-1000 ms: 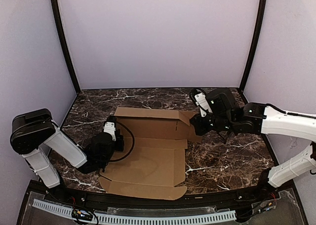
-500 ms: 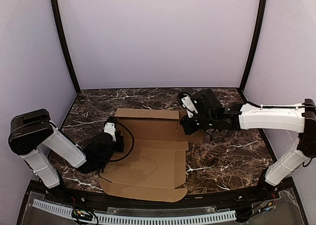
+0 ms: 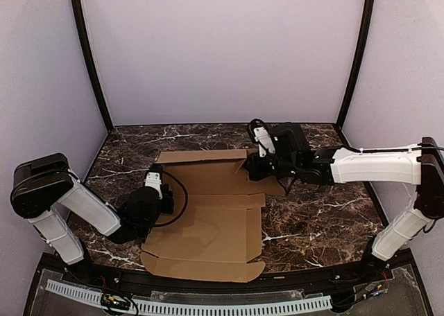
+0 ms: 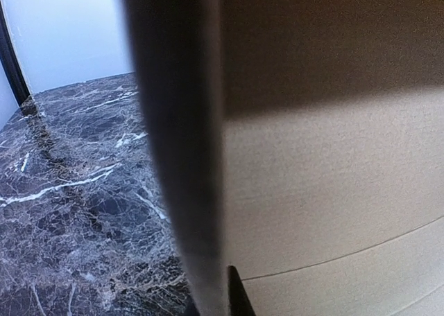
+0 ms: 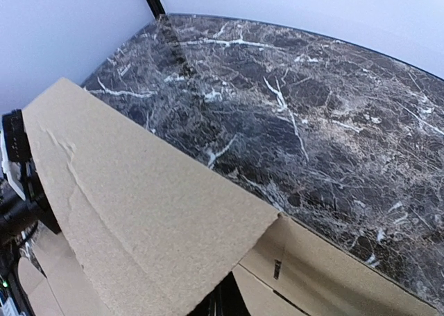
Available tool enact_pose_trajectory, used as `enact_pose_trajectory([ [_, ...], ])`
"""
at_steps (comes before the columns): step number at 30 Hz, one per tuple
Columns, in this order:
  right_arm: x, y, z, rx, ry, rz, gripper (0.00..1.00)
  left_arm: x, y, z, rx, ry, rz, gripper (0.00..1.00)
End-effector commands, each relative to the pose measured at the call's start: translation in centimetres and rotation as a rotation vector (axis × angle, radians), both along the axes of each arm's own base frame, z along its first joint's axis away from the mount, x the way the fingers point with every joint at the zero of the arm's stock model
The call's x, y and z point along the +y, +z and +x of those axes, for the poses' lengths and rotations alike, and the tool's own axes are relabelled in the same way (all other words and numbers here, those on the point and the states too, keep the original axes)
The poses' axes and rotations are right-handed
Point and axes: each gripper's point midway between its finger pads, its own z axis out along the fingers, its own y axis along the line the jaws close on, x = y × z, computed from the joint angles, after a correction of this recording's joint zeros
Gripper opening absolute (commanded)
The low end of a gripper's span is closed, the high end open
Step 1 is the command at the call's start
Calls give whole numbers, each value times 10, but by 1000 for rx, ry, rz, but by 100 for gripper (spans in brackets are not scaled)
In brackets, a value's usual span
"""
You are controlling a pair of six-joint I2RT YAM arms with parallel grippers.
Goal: Fold the paper box
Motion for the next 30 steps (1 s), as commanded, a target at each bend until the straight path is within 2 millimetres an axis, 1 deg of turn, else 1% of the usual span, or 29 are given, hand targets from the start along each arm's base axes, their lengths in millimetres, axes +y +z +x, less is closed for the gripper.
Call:
enact_pose_trajectory([
  [1, 15, 42, -3, -44, 6, 269, 0, -28, 12, -9, 11, -116, -41, 1],
  [5, 14, 57, -4, -56, -15, 395, 0, -32, 13, -14, 31, -132, -88, 1],
  [9, 17, 73, -11, -66, 22, 504, 0, -39, 18, -18, 54, -162, -139, 1],
  [10, 18, 77, -12, -74, 27, 521, 0, -42, 22, -20, 54, -178, -157, 1],
  [11, 17, 81, -12, -83, 29, 536, 0, -43, 22, -20, 64, -183, -155, 1],
  [12, 17, 88, -13, -95, 36, 557, 0, -44, 26, -21, 64, -189, -166, 1],
  [14, 16, 100, -16, -122, 51, 599, 0, -45, 28, -23, 76, -197, -170, 1],
  [17, 16, 116, -19, -152, 72, 654, 0, -46, 27, -26, 99, -210, -182, 1],
  [19, 17, 122, -21, -161, 90, 676, 0, -47, 27, -28, 112, -216, -203, 1],
  [22, 21, 123, -23, -151, 108, 645, 0, -45, 30, -27, 108, -203, -218, 1],
  [24, 21, 116, -26, -135, 119, 604, 0, -42, 33, -25, 95, -184, -200, 1],
  [27, 15, 103, -32, -110, 125, 533, 0, -35, 44, -18, 53, -140, -158, 1],
  [30, 3, 95, -43, -98, 135, 469, 0, -27, 53, -13, 22, -93, -133, 1],
])
